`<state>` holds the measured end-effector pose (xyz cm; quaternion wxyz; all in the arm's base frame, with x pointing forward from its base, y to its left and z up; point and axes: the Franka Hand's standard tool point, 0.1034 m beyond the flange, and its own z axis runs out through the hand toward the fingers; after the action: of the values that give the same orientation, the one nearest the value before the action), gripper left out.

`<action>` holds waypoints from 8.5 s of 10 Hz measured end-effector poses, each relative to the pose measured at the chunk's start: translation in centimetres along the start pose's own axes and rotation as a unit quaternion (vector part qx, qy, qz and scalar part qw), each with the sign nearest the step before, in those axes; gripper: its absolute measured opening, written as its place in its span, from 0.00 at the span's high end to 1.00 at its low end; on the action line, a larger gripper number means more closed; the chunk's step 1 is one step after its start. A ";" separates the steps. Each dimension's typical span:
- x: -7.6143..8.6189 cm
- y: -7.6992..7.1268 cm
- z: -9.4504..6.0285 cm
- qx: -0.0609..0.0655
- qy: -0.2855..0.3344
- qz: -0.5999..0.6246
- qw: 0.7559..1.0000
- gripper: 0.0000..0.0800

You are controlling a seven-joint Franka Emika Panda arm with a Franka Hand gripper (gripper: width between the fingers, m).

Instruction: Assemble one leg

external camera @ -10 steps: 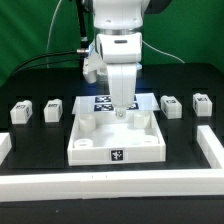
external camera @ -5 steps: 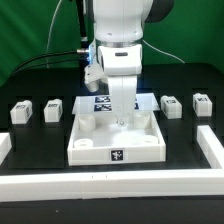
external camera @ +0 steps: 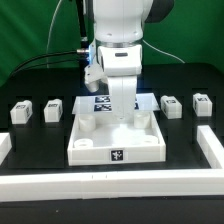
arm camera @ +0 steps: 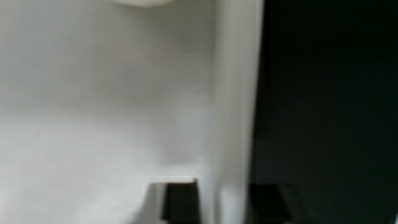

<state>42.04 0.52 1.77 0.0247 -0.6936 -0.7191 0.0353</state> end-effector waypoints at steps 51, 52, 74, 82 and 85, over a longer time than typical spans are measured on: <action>10.7 -0.2 -4.0 -0.015 0.057 0.655 0.753 0.19; 12.1 -0.6 -4.0 -0.013 0.057 0.661 0.748 0.19; 18.5 -2.7 -1.3 0.218 -0.260 0.637 0.692 0.19; 19.0 -3.3 1.0 0.219 -0.256 0.635 0.695 0.19; 18.9 -3.5 1.3 0.218 -0.256 0.636 0.695 0.19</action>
Offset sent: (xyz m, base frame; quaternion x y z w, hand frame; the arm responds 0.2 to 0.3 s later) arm 0.0000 0.0000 0.0000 0.0000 0.0000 0.0000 1.0000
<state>37.73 19.30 0.56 -0.0380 -0.9245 -0.0573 0.3749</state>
